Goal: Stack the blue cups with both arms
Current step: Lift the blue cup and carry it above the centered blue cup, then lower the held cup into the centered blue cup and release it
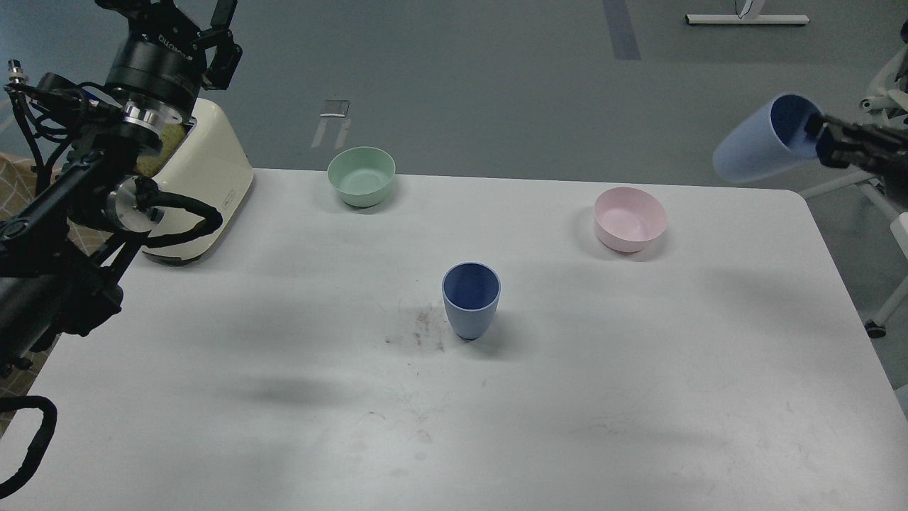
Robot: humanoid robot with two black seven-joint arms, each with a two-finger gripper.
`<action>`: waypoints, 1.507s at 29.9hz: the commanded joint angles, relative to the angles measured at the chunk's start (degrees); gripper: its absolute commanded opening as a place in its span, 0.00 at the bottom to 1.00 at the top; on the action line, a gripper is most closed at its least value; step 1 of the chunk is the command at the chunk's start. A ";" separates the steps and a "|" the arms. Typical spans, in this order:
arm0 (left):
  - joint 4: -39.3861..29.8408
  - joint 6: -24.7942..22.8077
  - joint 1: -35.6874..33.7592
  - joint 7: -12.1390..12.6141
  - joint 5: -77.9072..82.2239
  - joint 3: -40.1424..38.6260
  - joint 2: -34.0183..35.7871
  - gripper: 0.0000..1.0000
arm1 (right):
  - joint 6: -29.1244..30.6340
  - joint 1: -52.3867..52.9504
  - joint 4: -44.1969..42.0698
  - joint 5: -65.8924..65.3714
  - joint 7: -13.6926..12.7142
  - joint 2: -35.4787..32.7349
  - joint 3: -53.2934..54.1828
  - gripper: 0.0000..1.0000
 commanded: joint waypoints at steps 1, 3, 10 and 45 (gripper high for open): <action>0.01 0.14 -0.04 0.00 0.00 0.01 -0.20 0.98 | 0.00 7.39 2.92 0.04 -1.22 3.30 -6.89 0.00; 0.01 0.05 -0.13 0.00 -0.61 -0.08 -0.02 0.98 | 0.00 10.29 4.94 0.04 -1.22 5.31 -12.94 0.00; 0.01 -0.04 -0.21 0.00 -0.88 0.01 0.06 0.98 | 0.00 13.56 5.30 -0.05 -2.36 14.10 -22.54 0.00; 0.01 -0.39 -0.21 0.00 -0.79 0.01 0.33 0.98 | 0.00 16.90 2.49 -0.76 -5.17 20.79 -40.12 0.00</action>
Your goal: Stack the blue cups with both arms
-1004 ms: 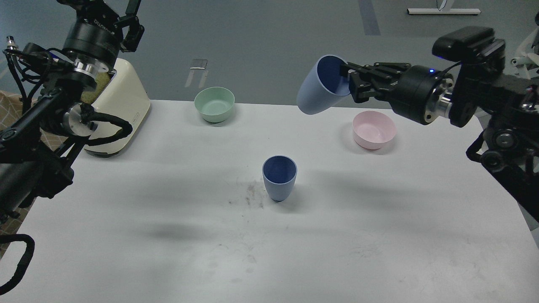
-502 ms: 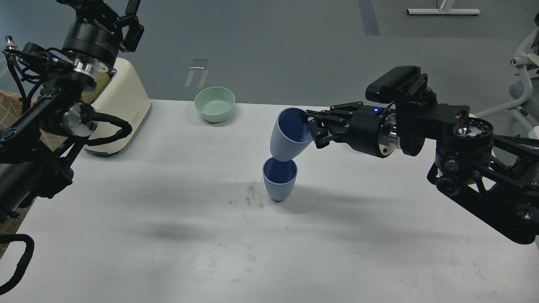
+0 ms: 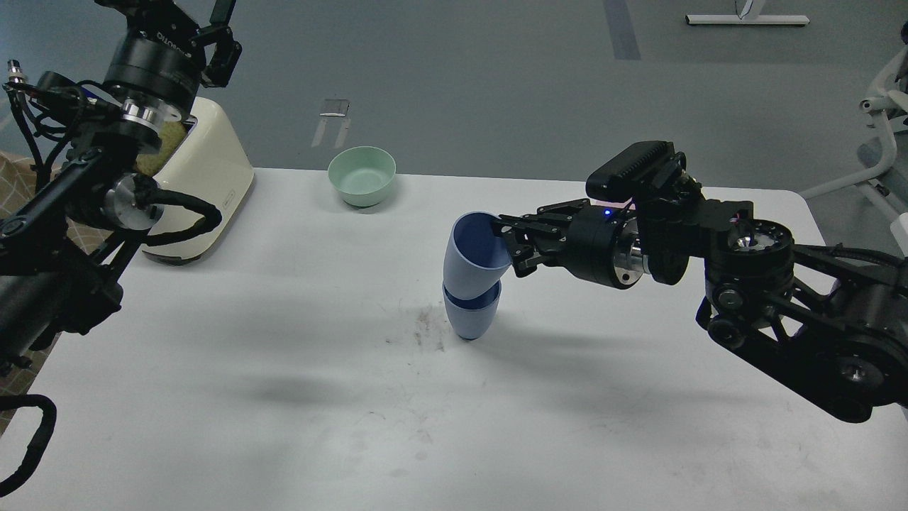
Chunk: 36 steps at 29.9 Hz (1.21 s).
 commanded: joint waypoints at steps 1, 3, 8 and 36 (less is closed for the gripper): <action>0.00 0.09 0.01 0.00 0.03 0.00 -0.07 0.98 | 0.00 -0.10 -1.17 -0.01 0.00 0.79 -0.02 0.00; 0.00 0.09 0.01 0.00 -0.06 0.00 -0.07 0.98 | 0.00 -0.19 -1.43 -0.01 -0.09 0.88 -0.02 0.00; 0.00 0.00 0.01 0.00 0.03 0.00 0.02 0.98 | 0.00 -0.62 -1.43 -0.01 -0.36 0.88 -0.02 0.00; 0.00 -0.08 0.01 0.00 -0.06 0.00 0.11 0.98 | 0.00 -1.77 -2.75 0.60 -0.62 1.14 1.12 0.38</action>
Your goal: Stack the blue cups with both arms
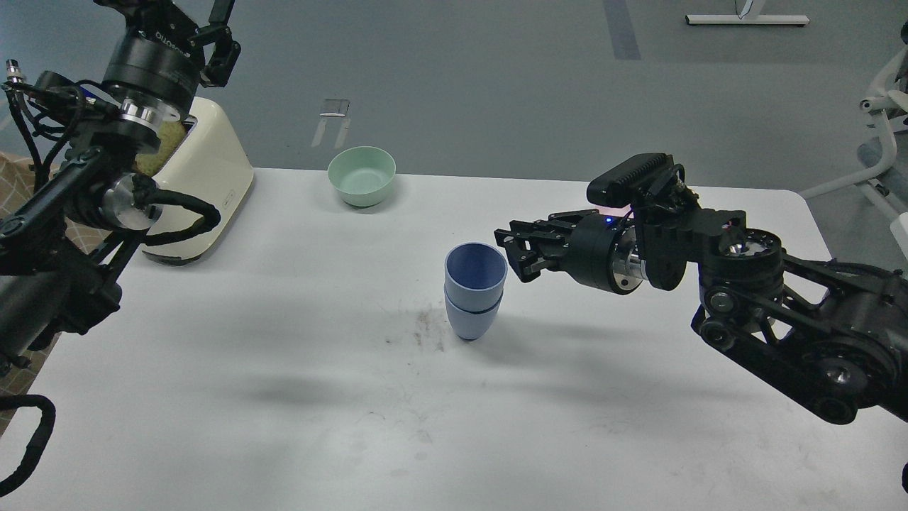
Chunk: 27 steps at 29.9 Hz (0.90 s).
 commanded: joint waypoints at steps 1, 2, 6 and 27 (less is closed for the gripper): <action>0.00 0.00 0.00 0.00 0.00 0.00 -0.01 0.98 | 0.00 -0.03 0.14 0.32 0.09 0.07 1.19 0.44; 0.00 0.00 0.00 0.00 0.00 0.00 -0.01 0.98 | 0.00 -0.12 0.14 0.32 0.18 0.07 1.64 0.49; 0.00 0.00 0.00 0.00 0.09 0.00 -0.01 0.98 | 0.00 -0.12 -0.48 0.58 0.18 1.39 6.72 0.92; 0.18 -4.40 0.53 0.00 0.27 0.09 -1.41 0.98 | 0.00 -0.21 -23.59 21.66 0.44 7.20 57.54 1.00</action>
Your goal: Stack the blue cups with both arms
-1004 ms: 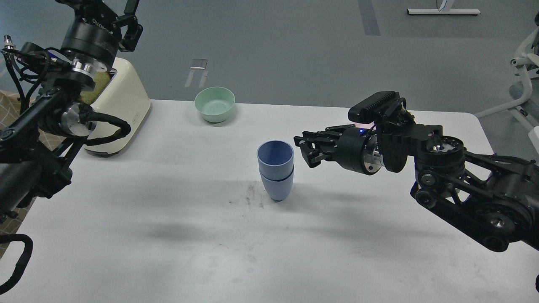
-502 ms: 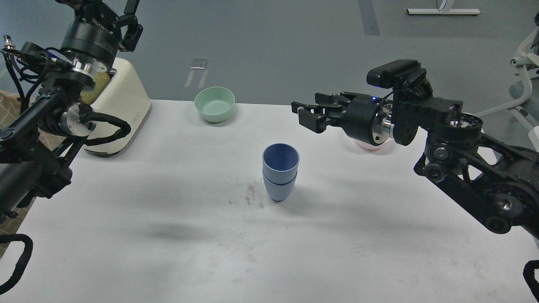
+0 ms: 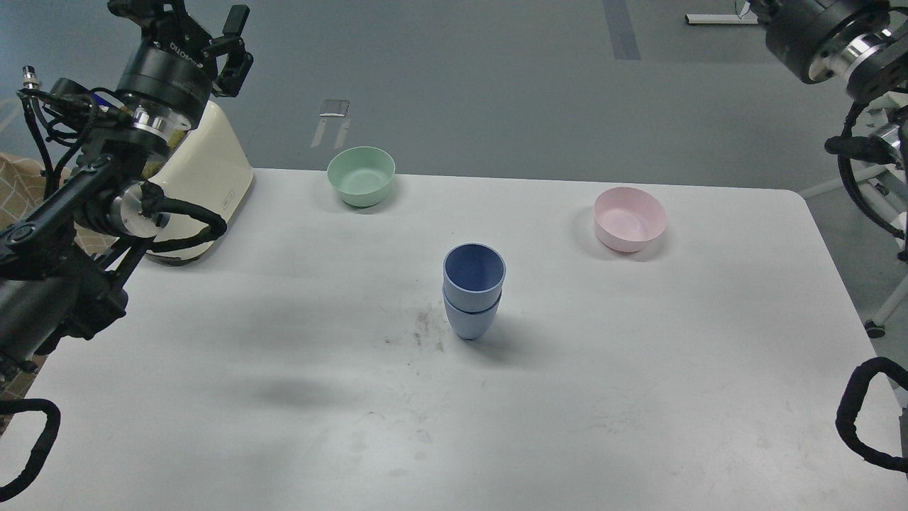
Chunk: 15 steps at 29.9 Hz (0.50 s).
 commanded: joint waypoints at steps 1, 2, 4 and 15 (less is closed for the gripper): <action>0.32 -1.62 -0.08 0.00 -0.26 -0.33 -1.34 0.98 | 0.01 -1.39 -2.32 9.29 0.19 -3.61 1.17 1.00; 0.58 -1.63 -0.08 0.00 -0.08 -0.24 -1.70 0.98 | 0.01 -1.75 -2.67 10.97 0.19 -3.97 1.17 1.00; 1.38 -1.63 -0.08 0.00 0.10 -0.15 -2.67 0.98 | 0.01 -2.63 -4.16 17.47 0.19 -4.41 1.34 1.00; 1.99 -3.20 -0.25 0.00 -0.25 -0.33 -3.64 0.98 | 0.01 -8.86 -9.08 50.87 0.19 -8.54 2.31 1.00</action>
